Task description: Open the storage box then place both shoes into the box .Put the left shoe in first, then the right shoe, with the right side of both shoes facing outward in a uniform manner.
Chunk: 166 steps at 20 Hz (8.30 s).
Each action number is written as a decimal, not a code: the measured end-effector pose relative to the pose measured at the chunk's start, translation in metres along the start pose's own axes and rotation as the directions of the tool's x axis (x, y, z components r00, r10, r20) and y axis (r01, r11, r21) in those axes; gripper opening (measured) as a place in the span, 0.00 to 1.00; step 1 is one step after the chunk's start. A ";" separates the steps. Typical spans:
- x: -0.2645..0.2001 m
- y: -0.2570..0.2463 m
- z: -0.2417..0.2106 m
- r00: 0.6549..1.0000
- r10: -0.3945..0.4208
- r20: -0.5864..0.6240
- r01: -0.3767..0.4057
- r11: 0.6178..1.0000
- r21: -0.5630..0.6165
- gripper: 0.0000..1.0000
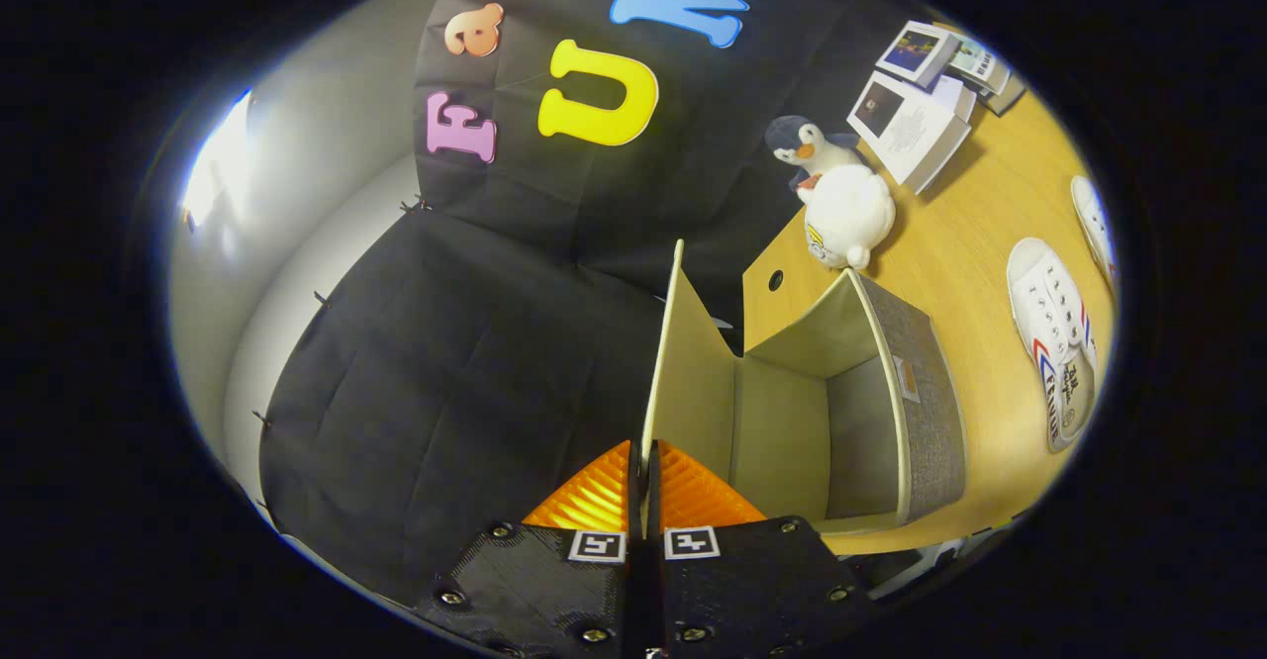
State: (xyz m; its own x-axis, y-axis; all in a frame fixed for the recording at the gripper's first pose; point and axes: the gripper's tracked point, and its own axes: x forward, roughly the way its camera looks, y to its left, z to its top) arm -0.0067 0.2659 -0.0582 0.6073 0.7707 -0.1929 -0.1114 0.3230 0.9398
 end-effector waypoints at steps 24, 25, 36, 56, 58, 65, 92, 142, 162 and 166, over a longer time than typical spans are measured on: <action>0.092 0.069 -0.086 0.996 0.015 -0.090 -0.048 0.924 -0.379 0.73; 0.089 0.066 -0.079 0.997 0.005 -0.074 -0.033 0.919 -0.394 0.88; 0.023 -0.003 0.011 0.974 -0.194 0.119 0.227 0.803 -0.551 0.97; -0.079 -0.226 0.107 0.773 -0.582 0.252 0.611 0.578 -0.541 0.97; -0.083 -0.249 0.105 0.758 -0.610 0.232 0.625 0.576 -0.526 0.97; -0.093 -0.314 0.084 0.697 -0.704 0.135 0.664 0.563 -0.492 0.97; -0.096 -0.374 0.042 0.646 -0.757 -0.102 0.710 0.644 -0.286 0.07; 0.088 -0.138 -0.020 0.796 -0.588 -0.143 0.539 0.796 -0.275 0.00; 0.117 -0.151 -0.051 0.840 -0.515 -0.170 0.469 0.848 -0.247 0.99; 0.103 -0.137 -0.037 0.859 -0.496 -0.124 0.434 0.836 -0.335 0.98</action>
State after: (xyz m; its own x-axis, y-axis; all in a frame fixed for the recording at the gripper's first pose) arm 0.0416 0.3214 -0.2172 0.4792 0.5705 -0.6670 -0.0930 0.7887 0.6077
